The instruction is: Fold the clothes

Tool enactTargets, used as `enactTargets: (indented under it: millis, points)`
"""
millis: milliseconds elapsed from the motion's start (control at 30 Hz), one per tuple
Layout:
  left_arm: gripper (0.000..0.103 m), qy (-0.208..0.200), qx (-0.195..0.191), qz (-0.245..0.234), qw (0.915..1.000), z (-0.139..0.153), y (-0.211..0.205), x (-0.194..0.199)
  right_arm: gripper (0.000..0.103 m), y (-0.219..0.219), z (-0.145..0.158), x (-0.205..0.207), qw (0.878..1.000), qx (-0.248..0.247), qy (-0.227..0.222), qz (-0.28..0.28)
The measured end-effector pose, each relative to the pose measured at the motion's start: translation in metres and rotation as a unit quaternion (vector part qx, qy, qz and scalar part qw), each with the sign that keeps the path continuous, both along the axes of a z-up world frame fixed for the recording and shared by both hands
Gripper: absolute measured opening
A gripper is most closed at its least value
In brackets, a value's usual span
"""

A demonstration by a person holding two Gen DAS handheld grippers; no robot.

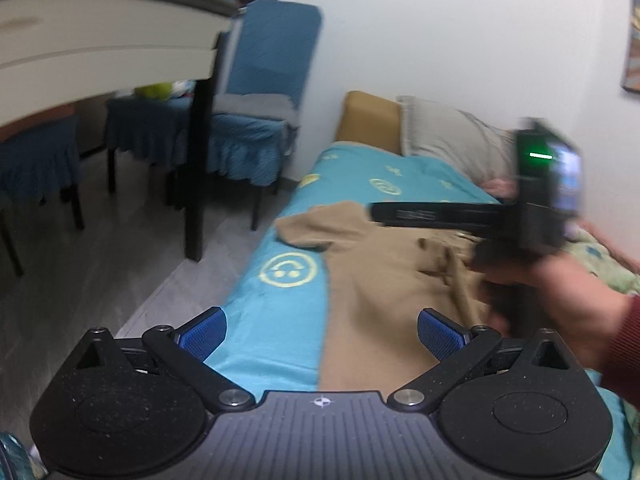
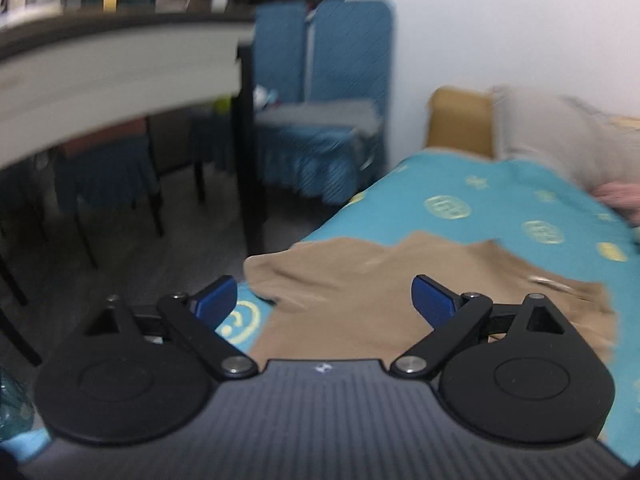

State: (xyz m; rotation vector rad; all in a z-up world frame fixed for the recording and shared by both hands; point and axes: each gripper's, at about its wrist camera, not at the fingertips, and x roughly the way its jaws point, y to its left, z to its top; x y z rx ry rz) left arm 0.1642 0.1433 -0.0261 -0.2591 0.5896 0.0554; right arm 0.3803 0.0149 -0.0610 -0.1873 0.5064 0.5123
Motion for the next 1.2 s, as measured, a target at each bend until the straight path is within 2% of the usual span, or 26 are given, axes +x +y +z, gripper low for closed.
enactTargets:
  millis: [133, 300, 333, 367, 467, 500, 533, 567, 667, 767, 833, 933, 1033, 1133, 1200]
  points:
    - [0.103, 0.022, -0.026, 0.015, 0.9993, -0.016, 0.015, 0.013, 0.095, 0.058, -0.033, 0.056, 0.999, -0.043, 0.019, 0.027]
    - [0.103, 0.031, -0.028, 0.016, 0.9990, -0.026, 0.019, 0.022, 0.095, 0.095, -0.064, 0.090, 0.994, -0.087, 0.031, 0.055]
    - [0.103, 0.032, -0.026, 0.015, 0.9990, -0.027, 0.018, 0.023, 0.085, 0.100, -0.069, 0.095, 0.993, -0.102, 0.035, 0.056]
    - [0.103, 0.034, -0.024, 0.014, 0.9990, -0.029, 0.016, 0.024, 0.062, 0.104, -0.074, 0.099, 0.991, -0.117, 0.040, 0.056]
    - [0.103, 0.039, -0.018, 0.011, 0.9990, -0.033, 0.012, 0.026, 0.041, 0.108, -0.082, 0.104, 0.987, -0.145, 0.048, 0.052]
    - [0.103, 0.038, -0.018, 0.010, 0.9991, -0.033, 0.012, 0.027, 0.018, 0.105, -0.079, 0.104, 0.988, -0.140, 0.045, 0.045]
    - [0.103, 0.035, -0.019, 0.007, 0.9992, -0.033, 0.011, 0.026, 0.009, 0.101, -0.075, 0.104, 0.989, -0.135, 0.042, 0.033]
    - [0.103, 0.032, -0.020, 0.005, 0.9993, -0.032, 0.010, 0.025, 0.008, 0.095, -0.069, 0.103, 0.991, -0.124, 0.038, 0.025]
    - [0.103, 0.019, -0.017, -0.003, 0.9997, -0.029, 0.005, 0.022, 0.007, 0.070, -0.037, 0.088, 0.996, -0.087, -0.021, -0.012]
    - [0.103, 0.000, -0.010, -0.017, 0.9998, -0.024, -0.003, 0.017, 0.007, 0.023, -0.001, 0.071, 0.996, -0.027, -0.056, -0.063]
    - [0.103, -0.011, -0.015, -0.032, 0.9993, -0.019, -0.009, 0.015, 0.007, -0.013, 0.020, 0.061, 0.992, 0.007, -0.076, -0.100]
    - [0.103, -0.028, -0.043, -0.083, 0.9953, -0.015, -0.020, 0.009, 0.004, -0.074, 0.036, 0.046, 0.982, 0.046, -0.089, -0.163]
    - [0.103, -0.042, -0.057, -0.129, 0.9892, -0.013, -0.035, 0.004, 0.003, -0.143, 0.029, 0.032, 0.967, 0.084, -0.066, -0.231]
    - [0.103, -0.031, -0.043, -0.151, 0.9871, -0.016, -0.055, 0.004, 0.003, -0.206, 0.012, 0.021, 0.949, 0.111, -0.026, -0.293]
    - [0.103, -0.016, -0.032, -0.157, 0.9870, -0.021, -0.066, 0.006, 0.003, -0.238, -0.004, 0.017, 0.943, 0.123, 0.008, -0.310]
